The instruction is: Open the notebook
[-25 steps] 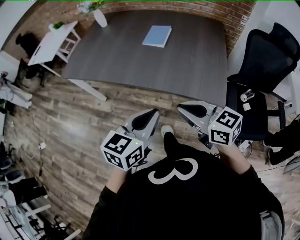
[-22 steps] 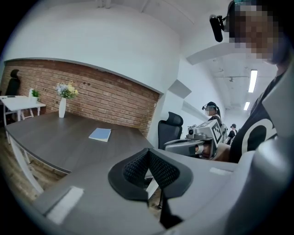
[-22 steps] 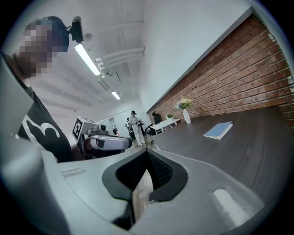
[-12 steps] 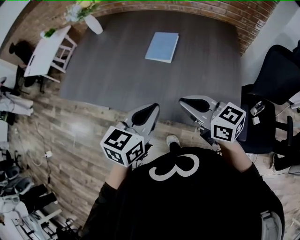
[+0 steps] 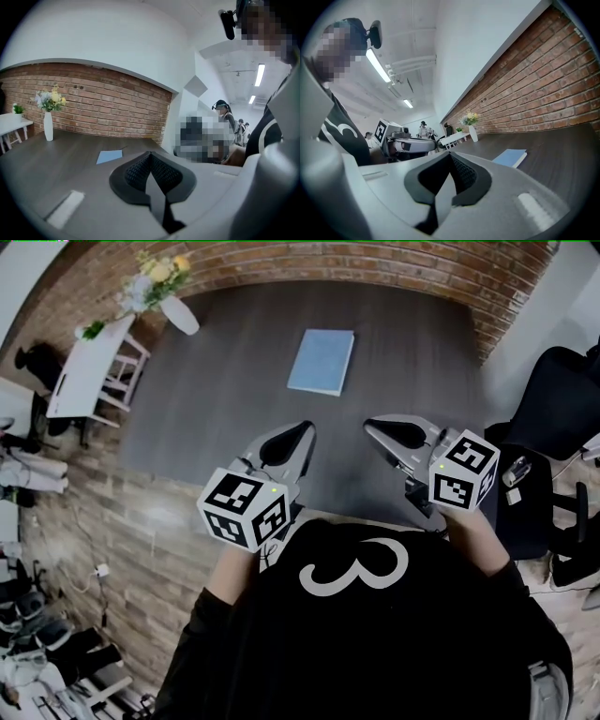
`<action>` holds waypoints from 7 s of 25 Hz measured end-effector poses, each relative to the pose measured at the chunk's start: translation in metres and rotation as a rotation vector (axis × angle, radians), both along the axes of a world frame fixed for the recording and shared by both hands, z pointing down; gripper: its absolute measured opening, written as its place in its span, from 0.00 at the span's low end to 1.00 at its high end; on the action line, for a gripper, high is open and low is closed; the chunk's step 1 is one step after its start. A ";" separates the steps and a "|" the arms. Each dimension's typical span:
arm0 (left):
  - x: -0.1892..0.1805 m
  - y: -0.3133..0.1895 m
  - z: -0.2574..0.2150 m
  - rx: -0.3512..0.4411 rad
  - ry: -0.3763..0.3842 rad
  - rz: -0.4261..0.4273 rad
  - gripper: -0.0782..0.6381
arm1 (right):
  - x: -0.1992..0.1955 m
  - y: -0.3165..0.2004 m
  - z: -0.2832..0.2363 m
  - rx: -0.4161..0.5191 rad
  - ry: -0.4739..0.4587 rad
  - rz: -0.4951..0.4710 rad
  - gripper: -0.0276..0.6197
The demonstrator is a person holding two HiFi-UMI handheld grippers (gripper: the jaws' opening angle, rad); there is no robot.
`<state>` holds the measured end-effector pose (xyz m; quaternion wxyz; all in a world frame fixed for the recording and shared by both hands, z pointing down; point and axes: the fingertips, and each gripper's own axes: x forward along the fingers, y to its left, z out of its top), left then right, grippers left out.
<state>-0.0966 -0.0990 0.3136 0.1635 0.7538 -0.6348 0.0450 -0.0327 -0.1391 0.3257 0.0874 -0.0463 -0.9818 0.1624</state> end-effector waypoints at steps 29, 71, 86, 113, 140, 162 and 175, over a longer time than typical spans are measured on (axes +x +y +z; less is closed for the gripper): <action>-0.046 -0.154 0.175 -0.278 -0.250 0.200 0.50 | 0.009 -0.106 0.113 -0.290 0.098 0.327 0.05; -0.070 -0.175 0.237 -0.396 -0.589 0.175 0.20 | 0.008 -0.096 0.135 -0.326 0.094 0.298 0.05; -0.073 -0.178 0.230 -0.434 -0.573 0.172 0.15 | 0.021 -0.087 0.127 -0.335 0.073 0.314 0.05; -0.084 -0.158 0.133 -0.351 -0.311 -0.075 0.15 | 0.071 -0.043 0.076 -0.305 -0.095 0.312 0.05; -0.166 -0.123 0.119 -0.085 0.237 0.108 0.15 | -0.051 -0.036 0.065 -0.276 0.040 0.460 0.05; -0.294 -0.089 0.180 -0.171 0.298 -0.031 0.16 | -0.122 -0.024 0.103 -0.343 0.107 0.514 0.05; -0.312 -0.066 0.242 -0.405 0.140 -0.127 0.13 | -0.129 -0.022 0.127 -0.383 0.149 0.516 0.05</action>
